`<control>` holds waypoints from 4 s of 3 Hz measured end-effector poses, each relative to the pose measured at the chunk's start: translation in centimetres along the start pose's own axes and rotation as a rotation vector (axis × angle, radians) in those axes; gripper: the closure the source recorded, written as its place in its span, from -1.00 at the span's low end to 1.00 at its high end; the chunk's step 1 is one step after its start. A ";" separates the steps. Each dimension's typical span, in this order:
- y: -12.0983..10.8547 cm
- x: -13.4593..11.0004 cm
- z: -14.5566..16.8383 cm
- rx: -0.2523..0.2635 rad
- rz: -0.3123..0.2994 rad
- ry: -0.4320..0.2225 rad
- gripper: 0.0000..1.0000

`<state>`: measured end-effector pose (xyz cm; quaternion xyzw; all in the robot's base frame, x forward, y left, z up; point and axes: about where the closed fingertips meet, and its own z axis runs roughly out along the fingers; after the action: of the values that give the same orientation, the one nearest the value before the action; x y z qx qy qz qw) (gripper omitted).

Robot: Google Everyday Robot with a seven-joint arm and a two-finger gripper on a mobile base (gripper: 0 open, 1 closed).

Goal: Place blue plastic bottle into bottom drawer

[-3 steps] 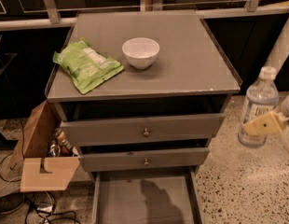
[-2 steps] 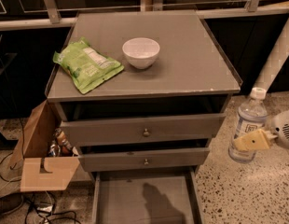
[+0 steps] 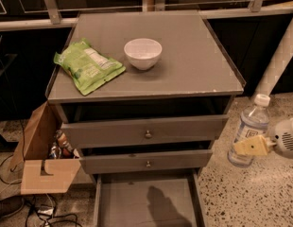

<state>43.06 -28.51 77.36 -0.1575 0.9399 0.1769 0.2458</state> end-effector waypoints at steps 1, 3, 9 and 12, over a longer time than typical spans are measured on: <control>-0.4 0.2 2.9 -0.026 0.087 -0.105 1.00; -1.0 -0.2 5.3 -0.031 0.167 -0.198 1.00; 3.4 12.2 17.6 -0.214 0.276 0.083 1.00; 3.0 15.0 25.4 -0.292 0.432 0.122 1.00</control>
Offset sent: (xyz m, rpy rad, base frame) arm 0.0357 0.0168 -0.0707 0.2608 -0.1303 -0.2617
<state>39.80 -18.53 49.65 0.0028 0.9294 0.3490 0.1201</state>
